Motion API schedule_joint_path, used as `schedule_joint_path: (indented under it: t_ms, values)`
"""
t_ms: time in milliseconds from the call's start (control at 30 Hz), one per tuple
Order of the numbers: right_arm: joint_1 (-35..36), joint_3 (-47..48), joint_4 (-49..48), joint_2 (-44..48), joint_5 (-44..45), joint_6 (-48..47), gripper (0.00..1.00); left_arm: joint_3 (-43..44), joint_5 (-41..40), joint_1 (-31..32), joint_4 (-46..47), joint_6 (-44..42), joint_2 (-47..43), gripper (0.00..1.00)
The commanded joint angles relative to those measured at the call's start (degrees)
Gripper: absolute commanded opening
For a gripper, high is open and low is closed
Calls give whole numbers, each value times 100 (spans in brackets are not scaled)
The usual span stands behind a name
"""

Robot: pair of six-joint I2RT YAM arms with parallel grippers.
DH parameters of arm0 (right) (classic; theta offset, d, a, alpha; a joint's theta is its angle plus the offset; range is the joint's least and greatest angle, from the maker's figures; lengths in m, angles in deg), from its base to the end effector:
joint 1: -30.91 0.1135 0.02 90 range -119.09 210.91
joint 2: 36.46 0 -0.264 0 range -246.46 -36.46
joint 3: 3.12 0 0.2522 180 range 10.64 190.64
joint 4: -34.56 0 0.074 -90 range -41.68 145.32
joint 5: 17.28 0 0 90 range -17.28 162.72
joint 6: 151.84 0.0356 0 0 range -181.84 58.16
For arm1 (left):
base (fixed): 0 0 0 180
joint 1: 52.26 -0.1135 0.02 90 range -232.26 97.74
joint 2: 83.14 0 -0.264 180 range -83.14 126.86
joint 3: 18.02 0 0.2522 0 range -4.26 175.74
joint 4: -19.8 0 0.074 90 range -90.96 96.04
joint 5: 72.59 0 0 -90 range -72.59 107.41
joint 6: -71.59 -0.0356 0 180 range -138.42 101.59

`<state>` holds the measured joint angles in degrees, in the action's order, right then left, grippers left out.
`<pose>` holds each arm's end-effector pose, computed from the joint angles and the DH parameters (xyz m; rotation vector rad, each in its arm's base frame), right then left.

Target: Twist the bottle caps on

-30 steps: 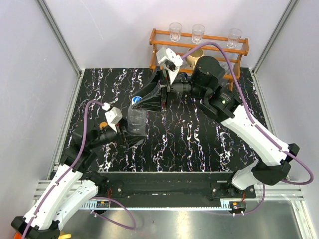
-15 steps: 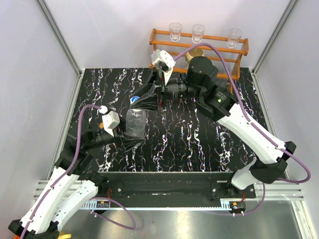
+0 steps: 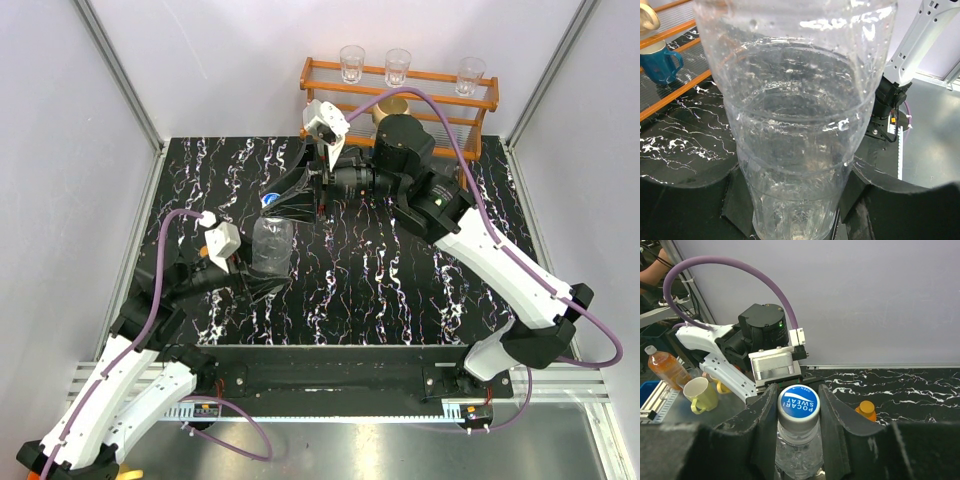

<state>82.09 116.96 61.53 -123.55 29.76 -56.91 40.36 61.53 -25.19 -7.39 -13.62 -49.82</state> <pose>0.1802 0.2627 0.5250 -1.1991 1.1285 1.3123 0.1021 -0.0800 0.3616 0.9127 1.4344 -1.0360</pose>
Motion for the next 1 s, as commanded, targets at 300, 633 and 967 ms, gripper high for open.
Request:
schedule_joint_path:
  t_ms: [300,633,967]
  values:
    - [-47,-410,-170,298,-46,131,0,275,-369,-79,420,206,17,48]
    - [-55,-1069,-679,614,33,455,0,231,-518,-193,596,390,-71,47]
    - [-29,-1448,-1277,535,174,1027,0,152,-1001,-272,842,505,-124,45]
